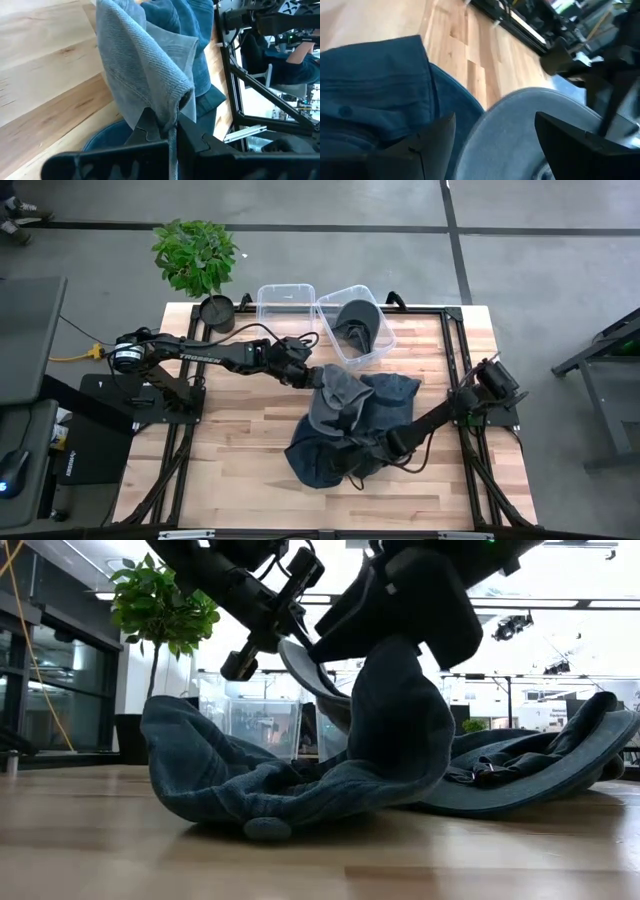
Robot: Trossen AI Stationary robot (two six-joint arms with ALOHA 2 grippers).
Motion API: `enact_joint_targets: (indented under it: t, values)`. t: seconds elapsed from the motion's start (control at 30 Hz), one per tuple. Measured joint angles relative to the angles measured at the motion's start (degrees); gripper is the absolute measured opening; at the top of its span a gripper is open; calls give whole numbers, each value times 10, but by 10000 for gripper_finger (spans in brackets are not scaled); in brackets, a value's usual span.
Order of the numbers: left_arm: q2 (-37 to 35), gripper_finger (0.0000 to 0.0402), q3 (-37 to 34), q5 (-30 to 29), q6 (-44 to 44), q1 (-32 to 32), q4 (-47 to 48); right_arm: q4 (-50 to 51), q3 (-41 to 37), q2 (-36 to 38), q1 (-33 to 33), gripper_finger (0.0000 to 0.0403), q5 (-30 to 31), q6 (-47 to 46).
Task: Pick & Place hat
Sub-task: Put the gray cap into the right transparent bin
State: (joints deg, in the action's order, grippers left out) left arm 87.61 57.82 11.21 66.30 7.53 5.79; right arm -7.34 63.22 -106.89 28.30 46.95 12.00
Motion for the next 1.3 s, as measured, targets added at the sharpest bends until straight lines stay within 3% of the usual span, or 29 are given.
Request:
enact_joint_targets:
  t: [0.47,0.97,1.3]
  values:
    - [0,0,0,4,33,0,-69,25,0,0,7,268,30,-56]
    - [0,0,0,19,47,0,-100,115,0,0,8,268,150,-125]
    - [0,0,0,20,47,0,-100,149,0,1,8,249,177,-195]
